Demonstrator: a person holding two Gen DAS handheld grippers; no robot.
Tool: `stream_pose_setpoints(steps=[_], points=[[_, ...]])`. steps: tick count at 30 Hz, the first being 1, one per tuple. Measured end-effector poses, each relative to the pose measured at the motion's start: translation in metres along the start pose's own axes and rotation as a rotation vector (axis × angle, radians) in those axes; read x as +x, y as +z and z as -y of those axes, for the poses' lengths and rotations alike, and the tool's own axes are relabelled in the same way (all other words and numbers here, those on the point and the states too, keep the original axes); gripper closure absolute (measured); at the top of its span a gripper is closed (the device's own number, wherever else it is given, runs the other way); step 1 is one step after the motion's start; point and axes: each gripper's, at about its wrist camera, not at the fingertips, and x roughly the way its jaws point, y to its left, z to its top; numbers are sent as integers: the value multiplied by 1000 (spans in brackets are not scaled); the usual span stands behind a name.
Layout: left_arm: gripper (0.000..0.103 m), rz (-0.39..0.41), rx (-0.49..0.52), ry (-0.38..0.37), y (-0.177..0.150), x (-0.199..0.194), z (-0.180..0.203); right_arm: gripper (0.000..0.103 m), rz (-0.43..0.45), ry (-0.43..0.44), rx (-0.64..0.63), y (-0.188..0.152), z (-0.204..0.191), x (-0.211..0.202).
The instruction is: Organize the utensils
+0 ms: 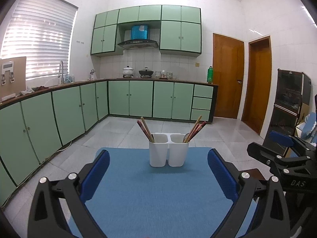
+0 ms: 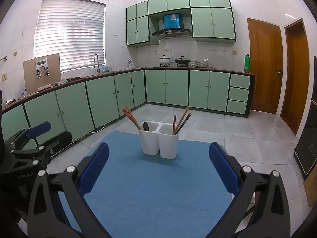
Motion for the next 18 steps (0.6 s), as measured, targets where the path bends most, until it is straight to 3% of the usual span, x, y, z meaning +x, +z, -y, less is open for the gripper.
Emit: stream_pose_setpoints(steps=[18], points=[[6, 8, 15, -2, -5, -7, 7, 5, 10, 5, 9, -1, 1, -5]])
